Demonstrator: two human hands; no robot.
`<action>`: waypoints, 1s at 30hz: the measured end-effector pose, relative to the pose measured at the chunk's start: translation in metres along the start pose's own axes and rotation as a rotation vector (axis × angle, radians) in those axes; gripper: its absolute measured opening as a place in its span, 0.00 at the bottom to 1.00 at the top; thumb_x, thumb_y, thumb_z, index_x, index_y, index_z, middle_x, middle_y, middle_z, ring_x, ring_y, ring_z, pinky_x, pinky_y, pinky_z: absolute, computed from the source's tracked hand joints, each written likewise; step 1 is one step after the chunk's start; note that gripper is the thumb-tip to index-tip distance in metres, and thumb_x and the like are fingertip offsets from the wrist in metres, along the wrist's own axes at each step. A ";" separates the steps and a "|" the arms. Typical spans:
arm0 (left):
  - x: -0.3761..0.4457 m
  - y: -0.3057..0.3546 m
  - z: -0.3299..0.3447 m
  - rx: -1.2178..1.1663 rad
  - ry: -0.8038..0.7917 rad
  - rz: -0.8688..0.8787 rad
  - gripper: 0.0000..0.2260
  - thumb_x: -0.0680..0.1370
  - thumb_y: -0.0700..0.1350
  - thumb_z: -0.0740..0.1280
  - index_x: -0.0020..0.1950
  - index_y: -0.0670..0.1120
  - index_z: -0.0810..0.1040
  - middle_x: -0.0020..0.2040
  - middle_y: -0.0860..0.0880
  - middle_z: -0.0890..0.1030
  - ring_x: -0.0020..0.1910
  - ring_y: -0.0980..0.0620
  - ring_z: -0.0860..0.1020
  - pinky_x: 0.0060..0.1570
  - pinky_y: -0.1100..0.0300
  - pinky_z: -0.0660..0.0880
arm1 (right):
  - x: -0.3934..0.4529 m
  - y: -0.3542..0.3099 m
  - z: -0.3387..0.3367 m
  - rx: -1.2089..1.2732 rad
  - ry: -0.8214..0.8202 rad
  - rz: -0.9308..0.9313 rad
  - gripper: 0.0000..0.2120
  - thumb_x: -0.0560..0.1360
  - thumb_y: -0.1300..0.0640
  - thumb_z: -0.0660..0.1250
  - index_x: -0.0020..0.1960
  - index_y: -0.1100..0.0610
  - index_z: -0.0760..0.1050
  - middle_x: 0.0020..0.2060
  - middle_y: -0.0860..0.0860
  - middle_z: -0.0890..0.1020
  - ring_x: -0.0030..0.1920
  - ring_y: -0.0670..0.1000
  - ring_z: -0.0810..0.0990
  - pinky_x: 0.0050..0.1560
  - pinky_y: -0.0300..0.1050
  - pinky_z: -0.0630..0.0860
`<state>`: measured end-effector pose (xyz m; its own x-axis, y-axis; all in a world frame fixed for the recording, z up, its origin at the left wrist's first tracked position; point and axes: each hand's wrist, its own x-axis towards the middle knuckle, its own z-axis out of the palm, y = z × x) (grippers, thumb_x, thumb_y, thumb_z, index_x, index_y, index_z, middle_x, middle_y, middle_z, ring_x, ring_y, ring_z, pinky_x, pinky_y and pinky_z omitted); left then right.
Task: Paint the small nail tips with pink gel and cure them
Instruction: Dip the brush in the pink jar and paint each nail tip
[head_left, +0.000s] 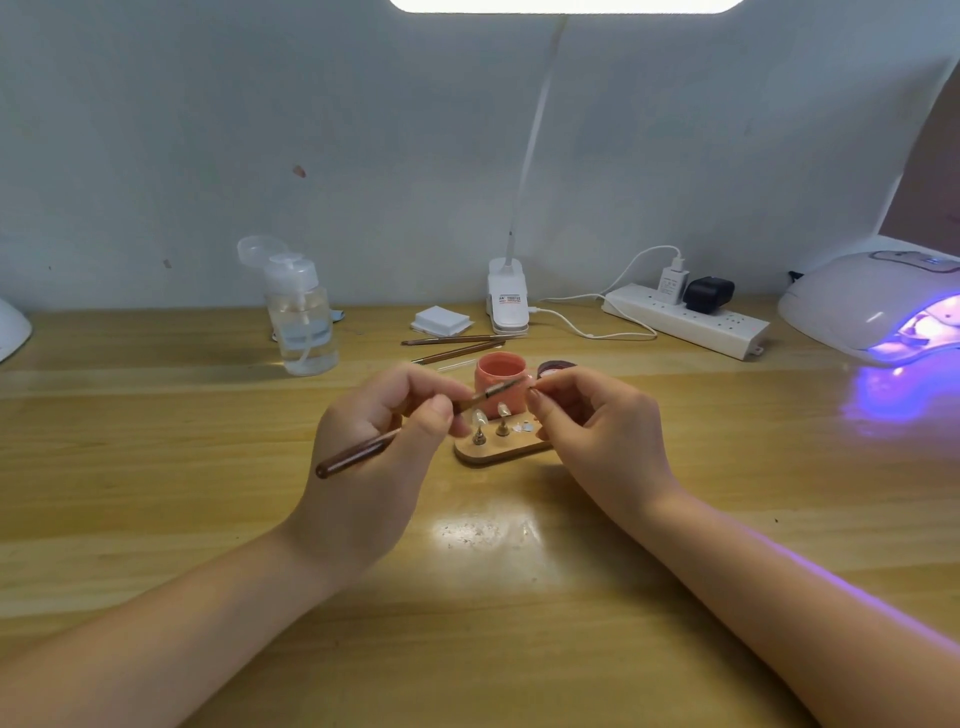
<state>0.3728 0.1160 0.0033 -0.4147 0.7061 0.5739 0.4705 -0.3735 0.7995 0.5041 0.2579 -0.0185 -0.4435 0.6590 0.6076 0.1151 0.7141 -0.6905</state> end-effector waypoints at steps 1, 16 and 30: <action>0.005 0.001 -0.001 0.009 0.026 -0.013 0.08 0.74 0.48 0.63 0.46 0.49 0.82 0.38 0.51 0.83 0.39 0.54 0.80 0.39 0.65 0.74 | 0.000 0.000 0.000 -0.001 0.001 0.001 0.04 0.74 0.63 0.71 0.48 0.59 0.82 0.36 0.51 0.83 0.37 0.49 0.83 0.42 0.53 0.81; 0.140 0.000 0.020 0.445 -0.195 -0.498 0.08 0.73 0.41 0.64 0.38 0.41 0.82 0.25 0.51 0.81 0.25 0.58 0.78 0.31 0.63 0.71 | 0.001 0.003 0.006 -0.086 0.050 -0.099 0.03 0.72 0.65 0.72 0.45 0.59 0.81 0.34 0.49 0.81 0.33 0.46 0.77 0.36 0.40 0.75; 0.137 -0.007 0.005 0.243 -0.149 -0.802 0.10 0.75 0.43 0.61 0.45 0.43 0.82 0.24 0.53 0.77 0.21 0.58 0.68 0.22 0.67 0.61 | 0.001 0.003 0.009 -0.099 0.026 -0.138 0.02 0.73 0.64 0.71 0.45 0.60 0.81 0.33 0.50 0.81 0.33 0.49 0.78 0.36 0.47 0.76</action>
<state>0.3163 0.2184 0.0753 -0.5953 0.7800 -0.1930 0.2393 0.4015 0.8840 0.4960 0.2587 -0.0235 -0.4377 0.5583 0.7048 0.1428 0.8171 -0.5586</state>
